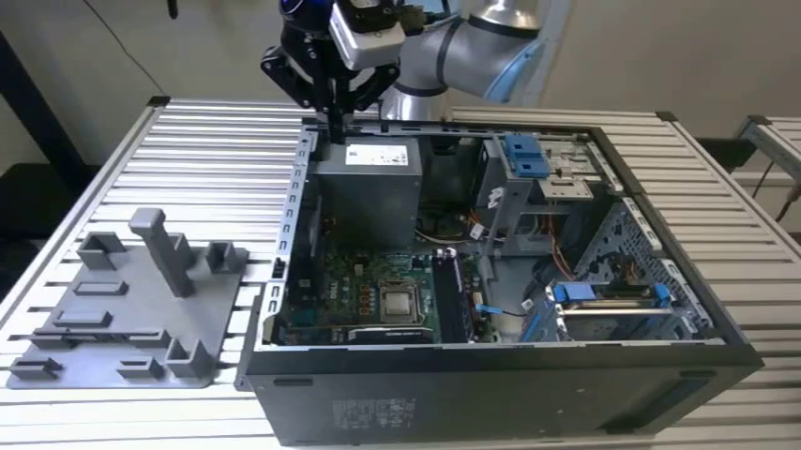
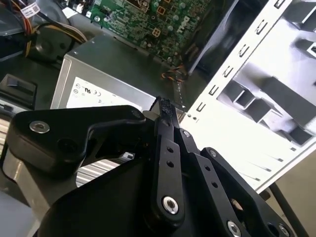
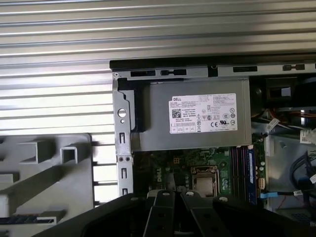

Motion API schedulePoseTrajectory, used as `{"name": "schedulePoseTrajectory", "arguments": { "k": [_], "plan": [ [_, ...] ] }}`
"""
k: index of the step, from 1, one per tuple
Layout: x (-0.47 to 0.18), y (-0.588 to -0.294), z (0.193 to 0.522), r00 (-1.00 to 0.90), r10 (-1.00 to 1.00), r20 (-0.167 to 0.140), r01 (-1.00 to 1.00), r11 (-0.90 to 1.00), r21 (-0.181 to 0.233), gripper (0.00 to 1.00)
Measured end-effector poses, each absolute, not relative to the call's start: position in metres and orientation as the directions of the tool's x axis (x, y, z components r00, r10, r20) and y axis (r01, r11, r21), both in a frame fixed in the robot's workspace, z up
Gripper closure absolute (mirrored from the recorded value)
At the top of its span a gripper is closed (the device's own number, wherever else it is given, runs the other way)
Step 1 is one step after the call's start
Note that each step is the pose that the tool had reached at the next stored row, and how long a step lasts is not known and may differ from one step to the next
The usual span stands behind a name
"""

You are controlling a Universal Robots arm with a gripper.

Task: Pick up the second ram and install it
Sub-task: 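Reach for the second ram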

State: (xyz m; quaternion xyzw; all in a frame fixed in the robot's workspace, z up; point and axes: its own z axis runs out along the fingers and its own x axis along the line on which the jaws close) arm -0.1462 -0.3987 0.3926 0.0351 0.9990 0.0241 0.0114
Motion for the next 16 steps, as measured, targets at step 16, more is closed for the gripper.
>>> {"name": "schedulePoseTrajectory", "arguments": {
  "k": [16],
  "plan": [
    [-0.174,-0.399,0.393,-0.997,0.071,-0.024,0.069,0.996,0.049,0.89]
  ]
}}
